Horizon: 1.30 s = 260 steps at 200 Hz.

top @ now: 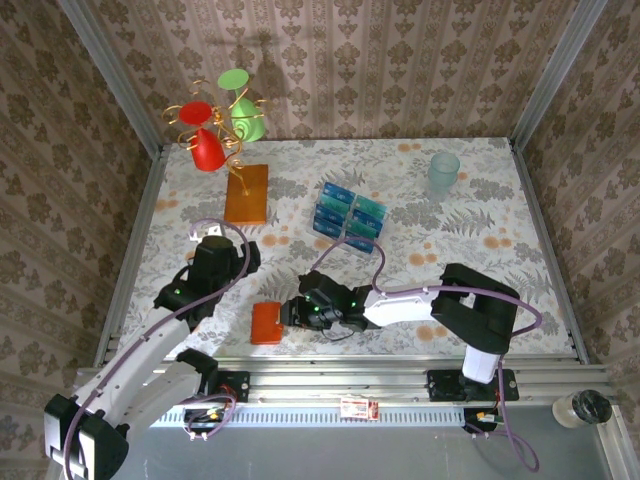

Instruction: Put the credit cards into the card holder

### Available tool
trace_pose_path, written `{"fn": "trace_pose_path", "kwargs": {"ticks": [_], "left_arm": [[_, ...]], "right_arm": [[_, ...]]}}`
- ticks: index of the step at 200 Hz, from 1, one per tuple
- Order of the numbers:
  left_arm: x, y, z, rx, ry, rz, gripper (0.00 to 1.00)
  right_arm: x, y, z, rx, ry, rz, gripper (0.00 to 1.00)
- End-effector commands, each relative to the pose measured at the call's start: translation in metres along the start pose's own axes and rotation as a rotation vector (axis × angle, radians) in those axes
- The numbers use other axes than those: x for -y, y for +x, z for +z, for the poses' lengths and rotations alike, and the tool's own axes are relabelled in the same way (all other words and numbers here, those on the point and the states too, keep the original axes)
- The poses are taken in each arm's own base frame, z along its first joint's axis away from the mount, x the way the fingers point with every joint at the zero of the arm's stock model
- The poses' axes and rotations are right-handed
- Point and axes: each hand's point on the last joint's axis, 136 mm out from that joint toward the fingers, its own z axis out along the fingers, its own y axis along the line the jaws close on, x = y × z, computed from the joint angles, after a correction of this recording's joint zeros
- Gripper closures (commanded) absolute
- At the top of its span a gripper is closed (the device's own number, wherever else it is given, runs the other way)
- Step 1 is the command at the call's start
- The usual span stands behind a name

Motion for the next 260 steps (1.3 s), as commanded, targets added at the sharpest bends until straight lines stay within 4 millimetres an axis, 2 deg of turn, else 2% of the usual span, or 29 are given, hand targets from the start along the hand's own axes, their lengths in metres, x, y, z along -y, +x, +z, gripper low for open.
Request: {"fn": "trace_pose_path", "kwargs": {"ticks": [1,71,163,200,224,253,260], "left_arm": [[-0.007,0.006,0.000,-0.007,-0.024,-0.005,0.00],[-0.005,0.007,0.000,-0.011,-0.016,0.001,0.00],[-0.005,0.009,0.002,-0.009,-0.014,0.008,0.00],[-0.006,0.010,0.003,-0.010,-0.017,0.010,0.00],[-0.006,0.011,0.004,-0.012,-0.017,0.012,0.00],[-0.005,0.012,0.006,-0.017,-0.016,0.013,0.00],[-0.005,0.011,0.006,-0.019,-0.016,0.014,0.00]], "right_arm": [[0.000,0.007,0.008,0.009,0.000,0.023,0.56],[0.000,0.029,0.024,-0.033,-0.003,0.040,0.59],[-0.012,0.032,0.035,-0.054,-0.039,0.046,0.64],[-0.013,0.032,0.037,-0.057,-0.042,0.046,0.70],[-0.012,0.030,0.041,-0.057,-0.053,0.057,0.80],[-0.008,0.022,0.044,-0.041,-0.090,0.088,1.00],[-0.009,0.019,0.043,-0.035,-0.107,0.093,1.00]]}}
